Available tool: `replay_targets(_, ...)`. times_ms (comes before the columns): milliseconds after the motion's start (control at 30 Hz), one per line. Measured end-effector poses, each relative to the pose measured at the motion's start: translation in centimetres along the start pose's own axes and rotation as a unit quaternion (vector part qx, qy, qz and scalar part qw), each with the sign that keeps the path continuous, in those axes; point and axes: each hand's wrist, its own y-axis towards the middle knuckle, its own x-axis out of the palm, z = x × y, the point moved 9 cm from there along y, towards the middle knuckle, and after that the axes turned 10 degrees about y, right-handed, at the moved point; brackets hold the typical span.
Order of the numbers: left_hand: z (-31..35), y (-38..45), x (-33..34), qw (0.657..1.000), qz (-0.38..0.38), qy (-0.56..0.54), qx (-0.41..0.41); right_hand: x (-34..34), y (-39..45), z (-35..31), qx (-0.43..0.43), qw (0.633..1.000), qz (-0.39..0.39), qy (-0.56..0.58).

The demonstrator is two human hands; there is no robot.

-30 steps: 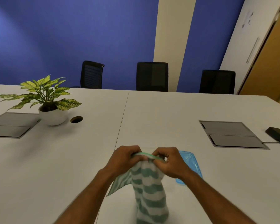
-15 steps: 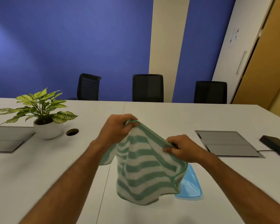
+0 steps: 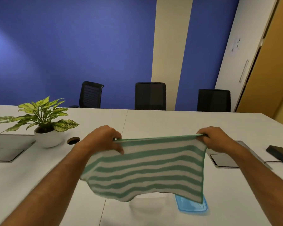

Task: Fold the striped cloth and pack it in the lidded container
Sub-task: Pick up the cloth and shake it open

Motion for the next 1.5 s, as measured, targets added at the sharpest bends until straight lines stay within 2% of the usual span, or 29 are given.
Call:
replay_targets(167, -2.8, -0.4, 2.9, 0.998, -0.048, 0.045, -0.019, -4.2, 0.5, 0.1, -0.002, 0.994, 0.091, 0.063)
replay_targets(367, -7.4, -1.9, 4.1, 0.995, -0.052, -0.023, -0.083, -6.0, 0.3, 2.9, 0.048, 0.986, 0.121, 0.1)
replay_targets(500, -8.5, -1.7, 3.0, 0.988, 0.023, -0.1, -0.12, -4.8, 0.5, 3.4, 0.062, 0.987, 0.103, 0.104)
replay_targets(600, -7.7, -1.1, 1.0, 0.96, 0.121, -0.205, -0.15, -3.5, 0.9, 2.7, 0.05, 0.991, 0.086, 0.094)
replay_targets(700, -5.0, 0.1, -1.4, 0.934, 0.192, -0.266, -0.144, -1.5, 1.5, 1.1, 0.043, 0.995, 0.038, 0.076)
replay_targets(833, -1.1, 1.9, -4.5, 0.905, 0.258, -0.306, -0.143, 1.0, 2.3, -2.0, 0.018, 0.999, -0.044, 0.002)
replay_targets(933, 2.1, 3.5, -6.1, 0.89, 0.272, -0.345, -0.122, 2.4, 2.7, -5.1, -0.006, 0.997, -0.074, 0.0)
replay_targets(1000, 4.2, 4.5, -7.1, 0.892, 0.273, -0.347, -0.096, 2.8, 2.9, -7.7, -0.029, 0.996, -0.071, 0.034)
replay_targets(1067, 6.0, 5.2, -8.2, 0.892, 0.283, -0.346, -0.073, 2.3, 3.0, -10.5, -0.056, 0.99, -0.035, 0.125)
replay_targets(1200, 9.0, 6.0, -10.2, 0.887, 0.312, -0.339, -0.032, 1.2, 2.6, -15.6, -0.112, 0.926, -0.01, 0.36)
replay_targets(1300, 10.1, 6.1, -11.3, 0.884, 0.319, -0.342, -0.011, 0.2, 2.4, -17.9, -0.138, 0.892, 0.013, 0.431)
replay_targets(1400, 10.2, 6.0, -11.8, 0.897, 0.309, -0.316, -0.006, -0.4, 2.5, -18.0, -0.117, 0.862, 0.021, 0.493)
replay_targets(1500, 10.4, 5.8, -11.8, 0.914, 0.288, -0.286, 0.0, 0.1, 2.8, -18.0, -0.087, 0.85, -0.033, 0.518)
